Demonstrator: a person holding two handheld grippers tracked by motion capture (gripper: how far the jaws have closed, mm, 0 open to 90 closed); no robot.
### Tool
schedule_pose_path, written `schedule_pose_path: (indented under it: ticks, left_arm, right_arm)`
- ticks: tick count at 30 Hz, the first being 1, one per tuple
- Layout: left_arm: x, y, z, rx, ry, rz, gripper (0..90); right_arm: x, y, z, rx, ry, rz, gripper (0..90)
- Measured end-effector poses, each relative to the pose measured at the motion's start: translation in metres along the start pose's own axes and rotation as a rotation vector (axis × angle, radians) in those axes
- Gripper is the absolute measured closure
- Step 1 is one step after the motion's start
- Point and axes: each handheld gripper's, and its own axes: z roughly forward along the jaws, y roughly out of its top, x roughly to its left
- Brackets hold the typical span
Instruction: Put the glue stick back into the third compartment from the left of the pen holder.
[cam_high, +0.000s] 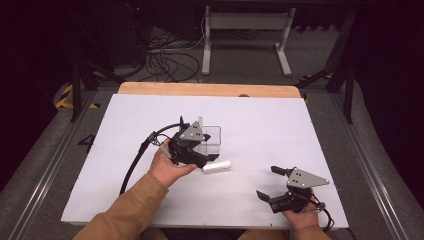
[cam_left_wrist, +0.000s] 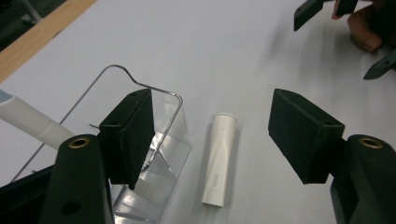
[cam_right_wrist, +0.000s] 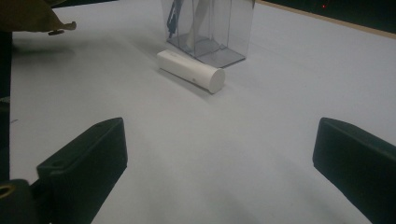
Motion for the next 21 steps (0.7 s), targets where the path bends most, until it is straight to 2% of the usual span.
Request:
schedule_pose_path:
  ticks: [5, 12, 19, 21]
  left_arm:
    - [-0.001, -0.002, 0.009, 0.056, -0.032, 0.009, 34.3]
    - [-0.004, -0.003, 0.019, 0.128, -0.035, 0.017, 36.0]
    - [-0.004, -0.003, 0.026, 0.167, -0.07, -0.001, 39.1]
    - [-0.004, -0.002, 0.027, 0.178, -0.073, 0.005, 41.3]
  right_arm:
    - [0.0, 0.0, 0.0, 0.002, 0.002, 0.0, 3.7]
    - [0.0, 0.0, 0.0, -0.001, 0.002, -0.001, 3.8]
    - [0.0, 0.0, 0.0, 0.0, 0.005, -0.002, 3.8]
    - [0.0, 0.0, 0.0, 0.0, 0.005, 0.0, 3.8]
